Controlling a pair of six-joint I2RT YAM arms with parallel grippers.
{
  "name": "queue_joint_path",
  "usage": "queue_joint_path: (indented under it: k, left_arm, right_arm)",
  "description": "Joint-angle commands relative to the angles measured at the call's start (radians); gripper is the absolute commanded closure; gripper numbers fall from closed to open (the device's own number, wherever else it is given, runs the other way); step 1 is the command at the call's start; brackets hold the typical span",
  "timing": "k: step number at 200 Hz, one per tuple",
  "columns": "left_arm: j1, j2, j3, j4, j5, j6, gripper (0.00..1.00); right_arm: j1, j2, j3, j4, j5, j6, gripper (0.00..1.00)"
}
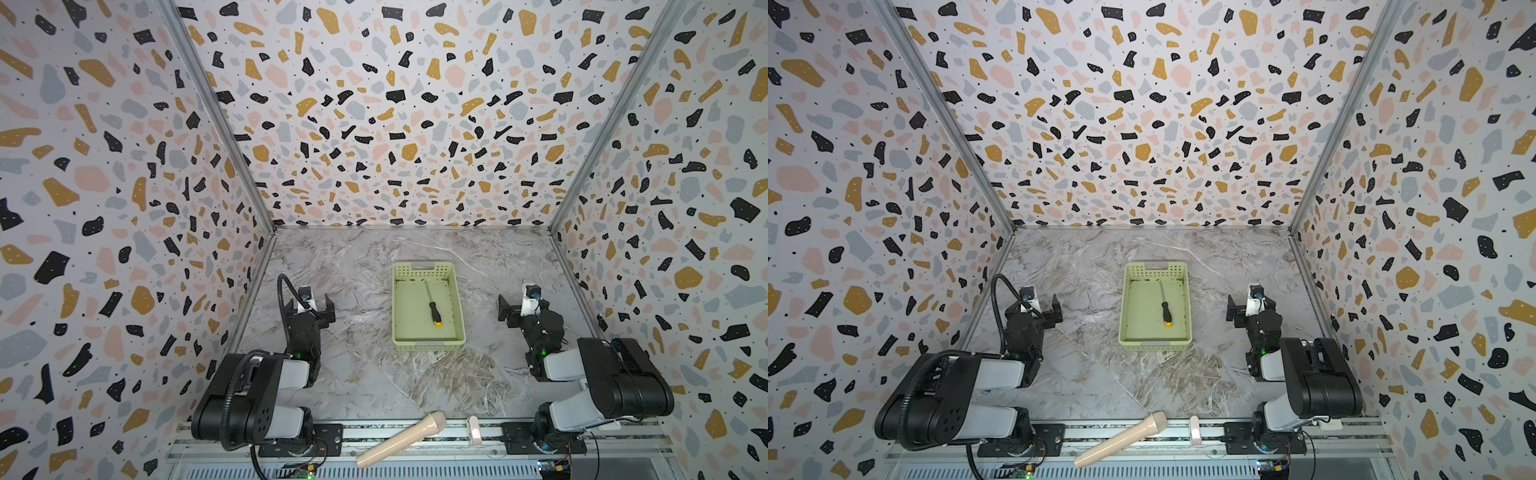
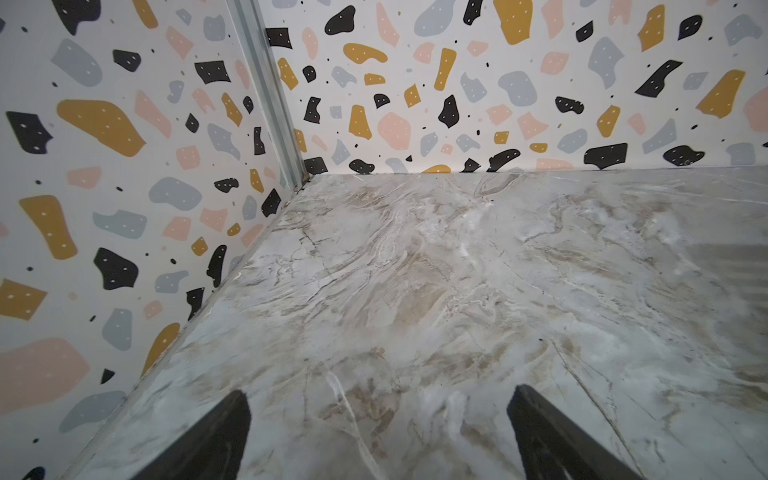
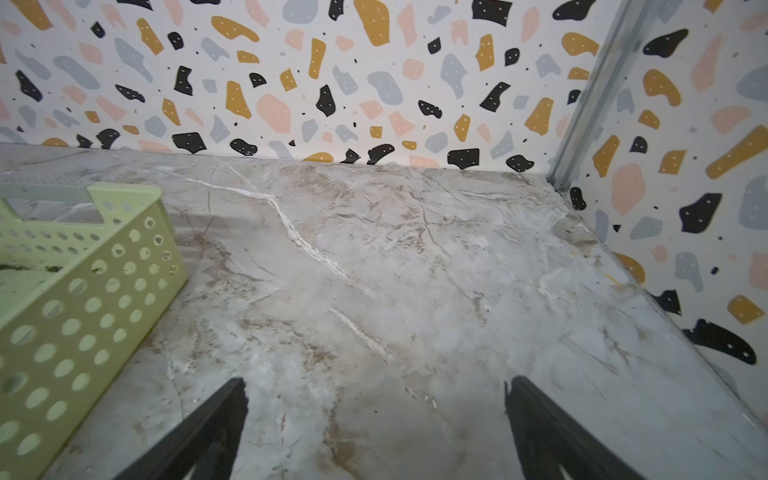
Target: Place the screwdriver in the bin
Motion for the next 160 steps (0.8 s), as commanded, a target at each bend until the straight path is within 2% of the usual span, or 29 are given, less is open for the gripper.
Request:
queue_joint_path:
  k: [1, 34, 52, 134, 160]
  left_arm:
    - [0.012, -0.001, -0.010, 0.094, 0.079, -0.018, 0.00]
    - [0.012, 0.001, -0.002, 0.081, 0.068, -0.027, 0.00]
    - [0.011, -0.002, -0.005, 0.080, -0.007, -0.053, 0.00]
    - [0.010, -0.002, -0.004, 0.079, -0.005, -0.050, 0.00]
    - [0.010, -0.002, -0.008, 0.086, 0.066, -0.025, 0.00]
  right_arm:
    - [0.006, -0.002, 0.021, 0.012, -0.048, -0.028, 0.01]
    - [-0.003, 0.000, 0.023, 0.011, -0.052, -0.018, 0.01]
    - [-0.002, -0.001, 0.024, 0.008, -0.050, -0.022, 0.01]
    - [0.015, -0.004, 0.022, 0.008, -0.017, -0.029, 0.01]
    - [0.015, -0.005, 0.014, 0.018, -0.042, -0.037, 0.01]
